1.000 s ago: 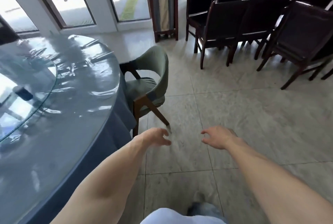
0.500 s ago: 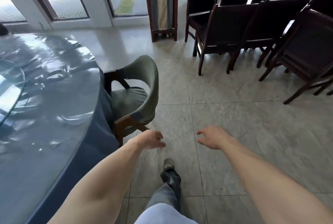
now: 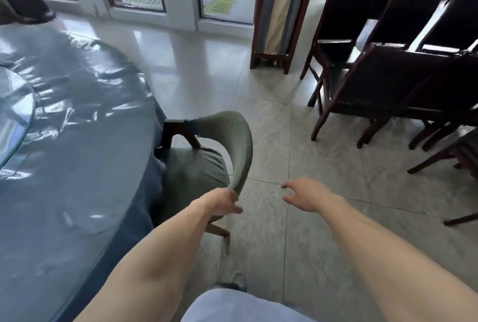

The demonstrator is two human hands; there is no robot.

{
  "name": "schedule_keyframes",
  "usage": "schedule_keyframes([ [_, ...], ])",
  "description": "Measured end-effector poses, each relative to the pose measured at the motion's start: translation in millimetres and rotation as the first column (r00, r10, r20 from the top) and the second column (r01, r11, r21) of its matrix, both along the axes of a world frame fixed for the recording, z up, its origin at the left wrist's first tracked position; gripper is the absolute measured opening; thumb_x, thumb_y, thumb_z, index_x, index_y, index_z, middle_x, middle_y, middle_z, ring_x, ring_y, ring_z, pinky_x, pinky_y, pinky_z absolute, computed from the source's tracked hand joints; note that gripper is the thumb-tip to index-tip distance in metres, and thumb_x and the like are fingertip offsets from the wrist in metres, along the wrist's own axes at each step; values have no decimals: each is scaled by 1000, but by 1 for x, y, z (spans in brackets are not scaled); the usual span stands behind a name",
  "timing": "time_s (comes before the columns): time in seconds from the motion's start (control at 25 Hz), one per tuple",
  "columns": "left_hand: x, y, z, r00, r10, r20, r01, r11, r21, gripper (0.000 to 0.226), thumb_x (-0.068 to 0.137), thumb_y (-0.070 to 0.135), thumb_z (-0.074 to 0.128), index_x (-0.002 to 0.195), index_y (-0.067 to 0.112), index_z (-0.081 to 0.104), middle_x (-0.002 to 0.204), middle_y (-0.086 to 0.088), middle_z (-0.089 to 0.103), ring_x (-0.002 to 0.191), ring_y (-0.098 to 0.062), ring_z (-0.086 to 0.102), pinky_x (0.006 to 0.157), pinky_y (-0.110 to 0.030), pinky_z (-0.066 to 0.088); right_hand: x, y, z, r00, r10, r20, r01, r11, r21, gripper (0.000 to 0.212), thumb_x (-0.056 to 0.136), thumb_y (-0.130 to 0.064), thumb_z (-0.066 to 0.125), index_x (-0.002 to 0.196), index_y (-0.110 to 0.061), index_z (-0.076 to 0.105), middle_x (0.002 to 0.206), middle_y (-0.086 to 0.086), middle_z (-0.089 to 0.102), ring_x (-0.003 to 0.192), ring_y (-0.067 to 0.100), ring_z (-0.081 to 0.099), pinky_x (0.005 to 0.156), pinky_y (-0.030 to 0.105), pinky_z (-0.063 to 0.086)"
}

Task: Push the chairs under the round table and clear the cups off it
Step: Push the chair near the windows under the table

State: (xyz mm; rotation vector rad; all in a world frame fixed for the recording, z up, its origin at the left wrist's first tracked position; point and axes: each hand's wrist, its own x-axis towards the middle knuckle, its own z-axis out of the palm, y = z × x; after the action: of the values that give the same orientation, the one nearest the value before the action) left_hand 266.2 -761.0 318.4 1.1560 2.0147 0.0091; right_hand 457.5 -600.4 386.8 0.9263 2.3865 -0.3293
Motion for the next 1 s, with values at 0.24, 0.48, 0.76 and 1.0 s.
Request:
schedule_keyframes([
  [0.24, -52, 32, -11, 983, 175, 62, -174, 984, -20, 61, 79, 59, 64, 129, 26, 59, 129, 3, 63, 114, -21, 59, 98, -39, 49, -93, 61, -12, 979, 203, 22, -203, 979, 5, 51, 94, -45, 48, 144, -39, 40, 146, -1, 50, 130, 25, 50, 104, 43, 44],
  [0.48, -66, 72, -31, 938, 329, 107, -322, 943, -81, 70, 80, 58, 65, 139, 24, 51, 138, 0, 57, 123, -24, 55, 103, -36, 45, -188, 118, -42, 843, 538, 13, -539, 842, 24, 65, 89, -28, 60, 148, -37, 32, 147, 2, 43, 129, 29, 47, 97, 48, 49],
  [0.76, -73, 155, -46, 674, 683, 282, -663, 727, -176, 79, 72, 67, 67, 137, 24, 50, 134, 0, 57, 120, -23, 55, 102, -38, 45, -287, 183, -64, 402, 886, 229, -910, 414, -4, 73, 79, -25, 73, 143, -37, 40, 149, 1, 37, 138, 27, 32, 106, 52, 36],
  [1.0, -46, 196, -57, 448, 881, 150, -856, 471, -210, 86, 66, 69, 66, 136, 26, 42, 127, -4, 49, 116, -29, 53, 94, -46, 47, -334, 199, -83, 22, 972, 234, -997, 38, -63, 57, 81, -32, 70, 134, -39, 50, 135, -5, 51, 131, 23, 41, 109, 60, 21],
])
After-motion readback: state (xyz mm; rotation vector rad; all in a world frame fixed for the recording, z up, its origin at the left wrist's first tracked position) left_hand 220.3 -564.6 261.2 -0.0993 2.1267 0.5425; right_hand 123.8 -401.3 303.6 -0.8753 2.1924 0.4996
